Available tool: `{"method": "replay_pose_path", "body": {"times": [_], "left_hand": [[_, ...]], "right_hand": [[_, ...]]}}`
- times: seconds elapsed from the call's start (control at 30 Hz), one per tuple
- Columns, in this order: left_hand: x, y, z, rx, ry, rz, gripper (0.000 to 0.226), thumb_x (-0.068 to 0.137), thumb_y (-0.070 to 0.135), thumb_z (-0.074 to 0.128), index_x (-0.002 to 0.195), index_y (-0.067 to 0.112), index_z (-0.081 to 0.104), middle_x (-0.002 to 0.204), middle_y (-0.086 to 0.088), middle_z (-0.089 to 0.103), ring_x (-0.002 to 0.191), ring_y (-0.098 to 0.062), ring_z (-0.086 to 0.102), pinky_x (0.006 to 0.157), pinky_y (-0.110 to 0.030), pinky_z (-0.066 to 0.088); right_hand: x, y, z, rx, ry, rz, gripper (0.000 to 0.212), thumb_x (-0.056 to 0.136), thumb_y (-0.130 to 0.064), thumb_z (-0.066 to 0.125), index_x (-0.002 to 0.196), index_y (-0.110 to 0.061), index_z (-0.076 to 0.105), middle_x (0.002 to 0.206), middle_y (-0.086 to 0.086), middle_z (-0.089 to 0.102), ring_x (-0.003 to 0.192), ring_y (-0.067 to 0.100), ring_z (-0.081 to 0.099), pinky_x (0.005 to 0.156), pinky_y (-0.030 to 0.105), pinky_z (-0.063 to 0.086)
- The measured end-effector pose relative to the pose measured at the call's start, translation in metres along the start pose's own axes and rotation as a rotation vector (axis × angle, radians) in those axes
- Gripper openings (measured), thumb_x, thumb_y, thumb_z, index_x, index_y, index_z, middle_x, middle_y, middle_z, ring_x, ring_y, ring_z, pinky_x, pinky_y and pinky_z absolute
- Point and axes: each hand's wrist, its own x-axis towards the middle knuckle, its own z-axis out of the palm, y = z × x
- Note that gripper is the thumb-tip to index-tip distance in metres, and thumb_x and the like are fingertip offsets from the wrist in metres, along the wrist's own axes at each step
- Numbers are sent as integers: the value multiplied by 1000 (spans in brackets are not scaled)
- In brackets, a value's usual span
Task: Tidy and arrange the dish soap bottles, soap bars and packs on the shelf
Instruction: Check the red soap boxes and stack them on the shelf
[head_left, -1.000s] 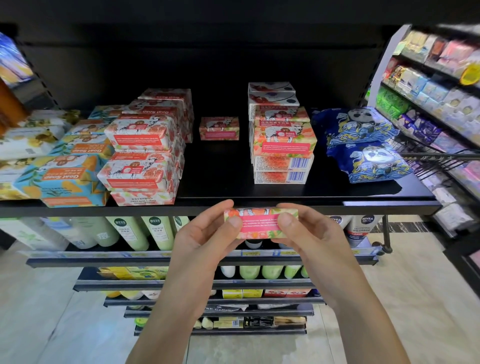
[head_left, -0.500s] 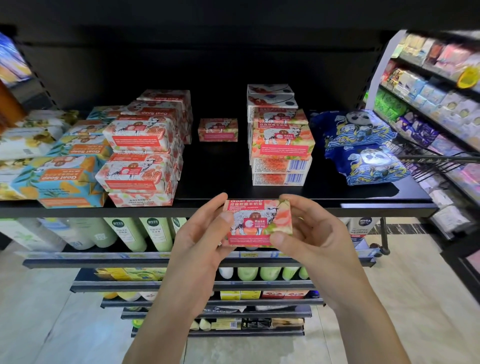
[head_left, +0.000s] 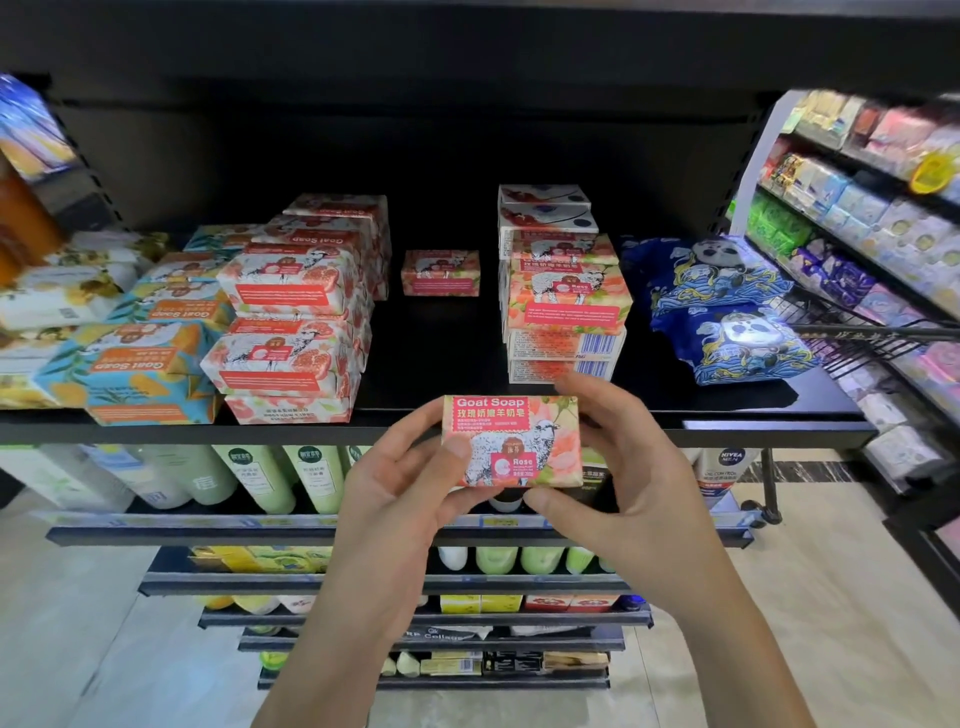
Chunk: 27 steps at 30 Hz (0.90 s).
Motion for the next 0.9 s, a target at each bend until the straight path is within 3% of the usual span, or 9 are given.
{"method": "replay_pose_path", "body": {"times": [0.1,0.3,0.5,0.63,0.73,0.83,0.9], "left_hand": [[1,1,1,18,4,28,55,85,19,68,139,14,57,116,-11,76,111,-27,72,94,-42,59],[8,11,4,20,-16,58,56,87,22,72,140,16,56,117,-10,76,114,-27,71,96,-42,58],[21,24,7,75,-58,133,52,93,34,72,141,23,55,120,-6,75,114,-22,71,94,-37,59],[35,25,2,343,-39,213,69,82,56,74,143,34,52,124,14,72,115,-6,67,98,-32,56],[45,21,-6,742,-38,247,71,77,63,74,142,45,51,137,28,58,129,8,50,110,-28,43],[56,13,-12,1088,-98,236,85,78,68,71,153,45,38,159,23,36,149,-4,29,123,-35,29],[63,4,-14,1200,-122,247,88,81,67,69,157,40,34,161,22,28,154,-7,21,125,-25,13]], "right_hand": [[6,-6,-1,-281,27,-72,88,73,-35,90,148,-37,43,146,-18,47,134,12,51,106,34,49],[18,-9,-5,-510,36,-173,81,72,-38,90,144,-29,52,141,-15,48,132,0,46,106,9,36],[35,-25,-13,-579,73,-333,68,79,-46,78,140,-22,58,136,-9,52,131,9,51,108,20,41],[52,-42,-23,-592,133,-352,70,77,-33,86,141,-20,59,137,-8,51,131,1,47,106,14,40],[71,-54,-32,-573,184,-344,70,77,-28,88,140,-20,59,133,-9,52,124,-8,47,99,6,37],[99,-61,-43,-560,207,-276,71,77,-30,89,140,-18,59,130,-9,52,117,3,56,102,16,44],[118,-64,-50,-592,228,-214,73,76,-29,90,141,-16,58,129,-9,50,117,11,59,106,25,46]]}}
